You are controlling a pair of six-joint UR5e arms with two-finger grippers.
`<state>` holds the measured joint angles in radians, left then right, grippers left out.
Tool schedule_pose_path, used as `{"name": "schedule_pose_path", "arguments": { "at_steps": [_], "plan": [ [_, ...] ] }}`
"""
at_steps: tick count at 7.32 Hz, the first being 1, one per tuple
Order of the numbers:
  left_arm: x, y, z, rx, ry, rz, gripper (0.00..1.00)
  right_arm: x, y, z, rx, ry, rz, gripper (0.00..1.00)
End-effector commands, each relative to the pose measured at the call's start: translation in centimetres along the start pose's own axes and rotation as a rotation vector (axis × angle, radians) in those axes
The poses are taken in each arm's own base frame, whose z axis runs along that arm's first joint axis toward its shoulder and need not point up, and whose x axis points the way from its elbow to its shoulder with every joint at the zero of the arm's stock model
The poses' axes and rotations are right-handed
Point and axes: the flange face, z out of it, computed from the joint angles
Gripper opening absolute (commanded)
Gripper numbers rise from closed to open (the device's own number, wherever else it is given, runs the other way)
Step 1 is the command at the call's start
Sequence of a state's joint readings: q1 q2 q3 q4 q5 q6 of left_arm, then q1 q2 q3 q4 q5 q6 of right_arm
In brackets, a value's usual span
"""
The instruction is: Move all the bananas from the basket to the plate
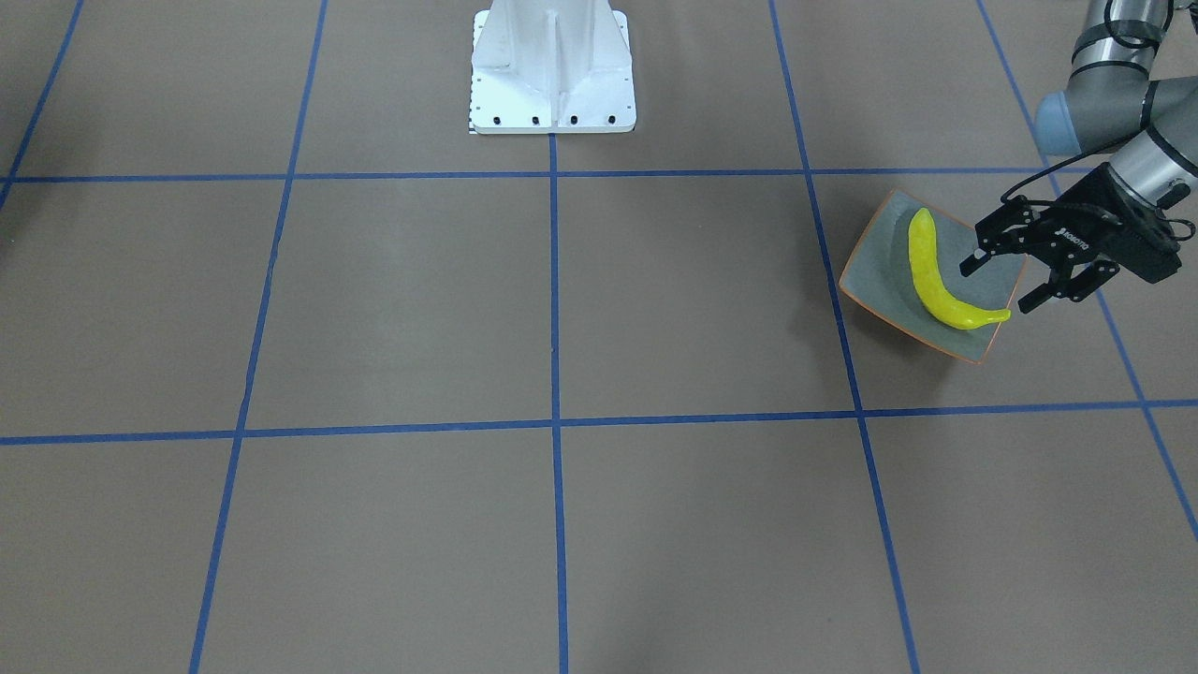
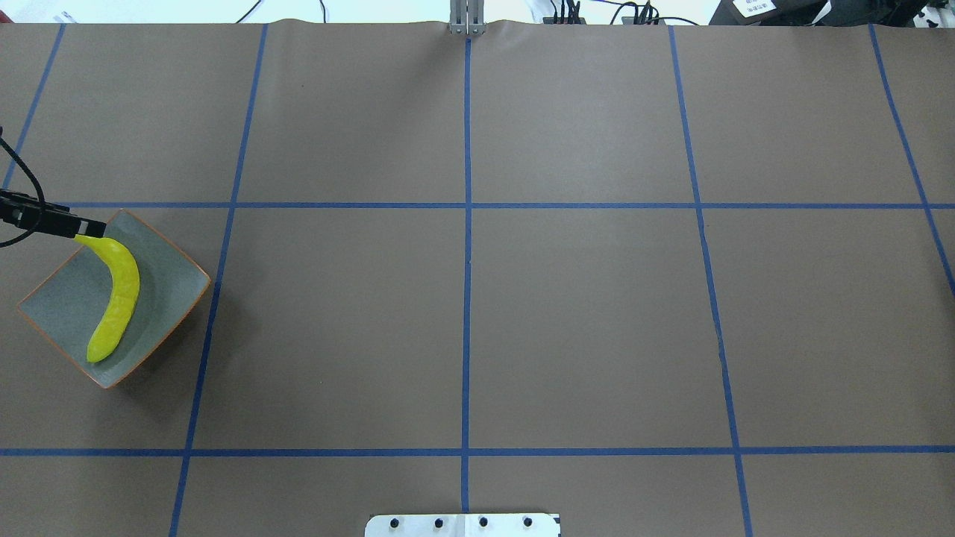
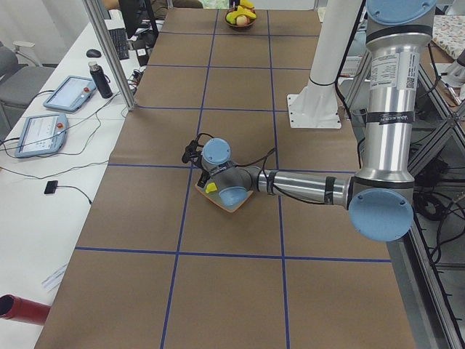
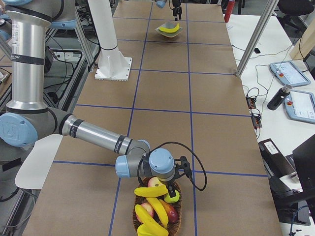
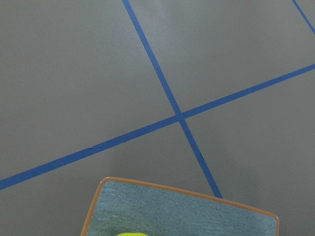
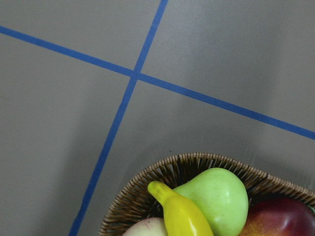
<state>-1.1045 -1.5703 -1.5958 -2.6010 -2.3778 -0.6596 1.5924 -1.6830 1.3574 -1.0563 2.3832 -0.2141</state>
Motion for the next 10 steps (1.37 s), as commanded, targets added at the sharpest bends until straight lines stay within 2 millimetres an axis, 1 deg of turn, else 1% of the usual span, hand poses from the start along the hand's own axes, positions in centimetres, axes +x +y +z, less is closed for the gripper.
{"name": "schedule_pose_path", "arguments": {
  "at_steps": [1,2,4,5,6,8,10],
  "plan": [
    [0.1,-0.1,-0.1,0.004,0.003,0.005,0.99,-1.7,-0.5,2.3,0.004,-0.021,-0.007,0.99],
    [0.1,0.0,0.0,0.003,0.002,0.004,0.99,-1.9,-0.5,2.2,0.010,-0.020,-0.020,0.99],
    [-0.1,0.0,0.1,0.000,0.000,0.001,0.99,-2.1,-1.5,1.7,0.019,-0.012,-0.039,0.99],
    [-0.1,0.0,0.1,0.000,0.000,0.001,0.99,-1.9,-1.1,1.8,0.014,-0.004,-0.050,0.99],
    [-0.1,0.0,0.1,0.001,-0.001,0.001,0.99,-1.4,0.1,2.4,-0.002,-0.004,-0.080,1.00],
    [-0.1,0.0,0.1,0.002,0.000,0.002,0.99,-0.4,3.4,3.4,-0.040,0.013,-0.121,1.00],
    [-0.4,-0.1,0.1,0.015,-0.018,0.001,0.99,-0.2,3.4,3.4,-0.041,0.018,-0.130,1.00]
  ]
}}
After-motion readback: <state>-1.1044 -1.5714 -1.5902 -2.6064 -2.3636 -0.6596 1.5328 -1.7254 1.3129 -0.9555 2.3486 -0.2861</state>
